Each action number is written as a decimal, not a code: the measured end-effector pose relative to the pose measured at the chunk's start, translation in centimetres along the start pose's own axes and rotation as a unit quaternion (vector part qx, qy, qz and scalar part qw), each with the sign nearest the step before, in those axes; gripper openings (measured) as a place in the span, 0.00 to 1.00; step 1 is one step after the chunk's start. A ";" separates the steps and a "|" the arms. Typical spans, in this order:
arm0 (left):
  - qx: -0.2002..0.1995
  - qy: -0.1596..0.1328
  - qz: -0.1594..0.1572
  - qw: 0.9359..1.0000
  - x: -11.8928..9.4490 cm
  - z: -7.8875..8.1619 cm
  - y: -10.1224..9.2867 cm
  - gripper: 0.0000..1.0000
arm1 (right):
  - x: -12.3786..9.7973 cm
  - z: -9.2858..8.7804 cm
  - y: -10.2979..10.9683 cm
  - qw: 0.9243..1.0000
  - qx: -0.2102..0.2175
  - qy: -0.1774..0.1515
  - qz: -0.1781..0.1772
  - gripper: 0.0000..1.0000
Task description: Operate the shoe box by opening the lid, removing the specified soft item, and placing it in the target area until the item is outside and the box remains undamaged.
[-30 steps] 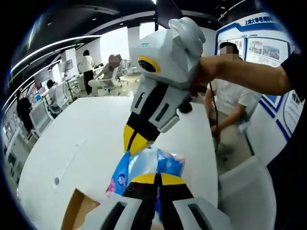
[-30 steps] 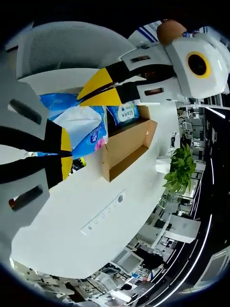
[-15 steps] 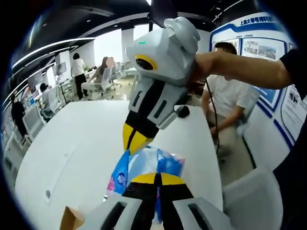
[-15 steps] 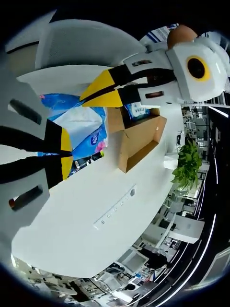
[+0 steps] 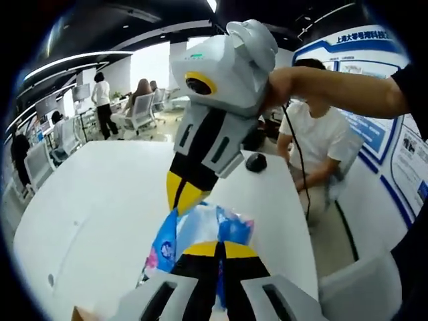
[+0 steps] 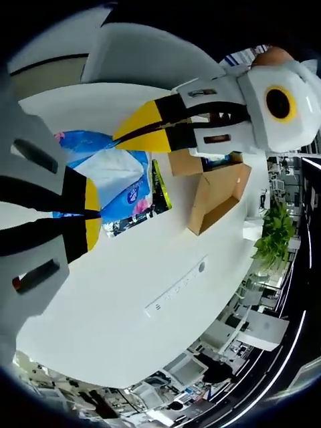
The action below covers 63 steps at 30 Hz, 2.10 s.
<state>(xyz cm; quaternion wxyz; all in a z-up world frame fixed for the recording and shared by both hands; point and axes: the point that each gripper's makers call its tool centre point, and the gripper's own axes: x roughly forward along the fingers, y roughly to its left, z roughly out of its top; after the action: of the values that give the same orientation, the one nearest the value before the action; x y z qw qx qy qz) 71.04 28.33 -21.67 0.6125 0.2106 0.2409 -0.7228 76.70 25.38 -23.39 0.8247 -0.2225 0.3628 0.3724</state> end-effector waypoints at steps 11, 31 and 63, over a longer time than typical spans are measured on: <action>-0.017 -0.018 -0.009 1.000 4.4 1.2 0.8 0.00 | -0.7 -3.9 -2.6 0.999 -0.032 0.036 -0.001 0.00; -0.003 0.006 -0.070 0.997 10.1 1.3 2.0 0.00 | 0.6 -7.5 -5.7 0.993 -0.075 0.093 -0.010 0.00; -0.006 0.019 -0.073 0.997 10.9 0.0 2.2 0.03 | 1.8 -9.1 -6.5 0.989 -0.081 0.121 -0.023 0.02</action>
<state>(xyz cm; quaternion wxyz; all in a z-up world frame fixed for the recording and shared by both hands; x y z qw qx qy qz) 71.43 19.49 -28.41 0.5543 0.2027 0.2716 -0.7602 78.63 16.32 -29.91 0.7623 -0.3401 0.4236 0.3519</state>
